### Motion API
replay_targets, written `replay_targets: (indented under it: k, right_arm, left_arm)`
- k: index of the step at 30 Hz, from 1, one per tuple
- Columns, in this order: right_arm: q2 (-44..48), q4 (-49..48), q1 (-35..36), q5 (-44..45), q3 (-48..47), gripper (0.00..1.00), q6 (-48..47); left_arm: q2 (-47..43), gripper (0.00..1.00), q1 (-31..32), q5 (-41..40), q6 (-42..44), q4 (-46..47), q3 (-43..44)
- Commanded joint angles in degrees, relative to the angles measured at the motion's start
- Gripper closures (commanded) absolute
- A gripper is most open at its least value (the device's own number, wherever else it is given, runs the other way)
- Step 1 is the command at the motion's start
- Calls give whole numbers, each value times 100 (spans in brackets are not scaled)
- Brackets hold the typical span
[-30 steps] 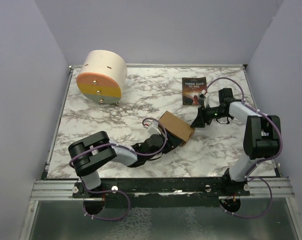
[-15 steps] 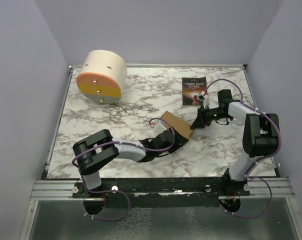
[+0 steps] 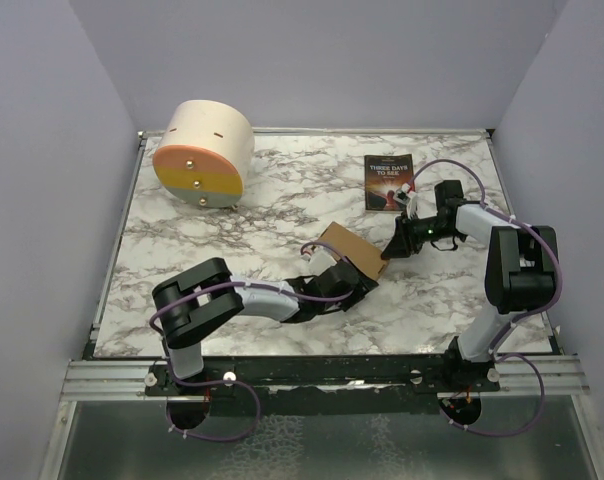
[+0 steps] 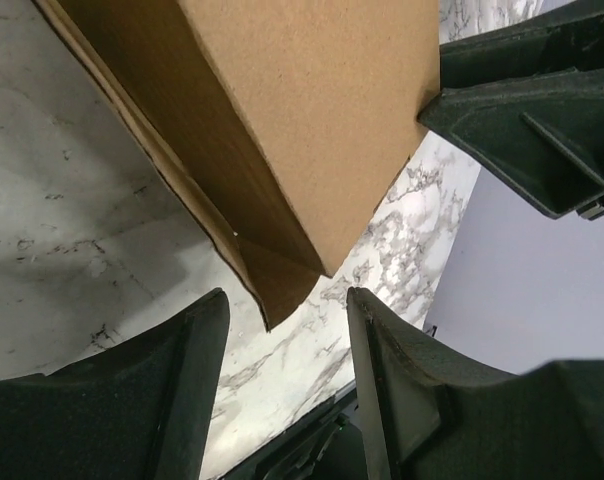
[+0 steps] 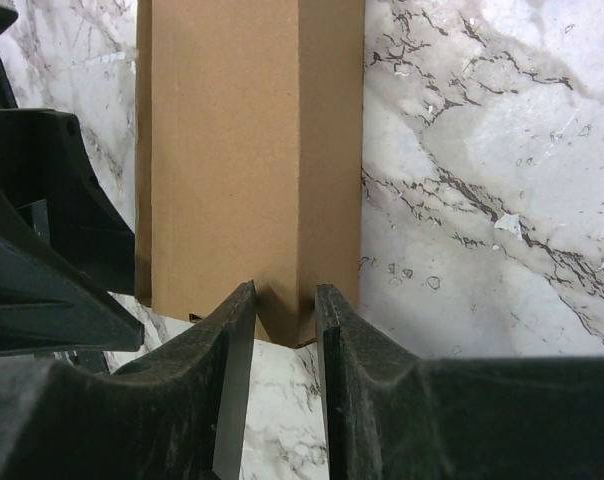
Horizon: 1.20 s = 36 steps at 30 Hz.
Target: Fold the paper box
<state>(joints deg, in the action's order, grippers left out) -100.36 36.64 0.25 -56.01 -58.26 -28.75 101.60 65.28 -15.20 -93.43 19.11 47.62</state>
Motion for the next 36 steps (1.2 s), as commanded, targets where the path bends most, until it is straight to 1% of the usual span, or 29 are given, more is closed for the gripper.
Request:
replay_targets:
  k: [1, 3, 6, 11, 17, 25, 36]
  right_arm:
    - [-75, 86, -25, -104, 52, 70, -102]
    - [-65, 96, -25, -140, 52, 71, -125]
    - [-57, 125, -25, -204, 55, 71, -174]
    - [-55, 256, -24, -386, 36, 74, -357]
    - [-71, 377, -4, -512, 25, 74, -541]
    - [-128, 392, 175, -464, 25, 75, -584]
    - [-125, 330, 285, -425, 56, 75, -544]
  left_arm:
    - [144, 47, 25, -388, -306, -331, 229]
    - [173, 48, 20, -423, -359, -394, 280]
    - [206, 52, 13, -452, -450, -448, 305]
    - [184, 54, 7, -508, -483, -555, 295]
    - [-45, 56, -68, -660, -519, -655, 95]
    - [-256, 59, -145, -721, -510, -744, -28]
    - [-371, 77, -197, -657, -569, -793, -110]
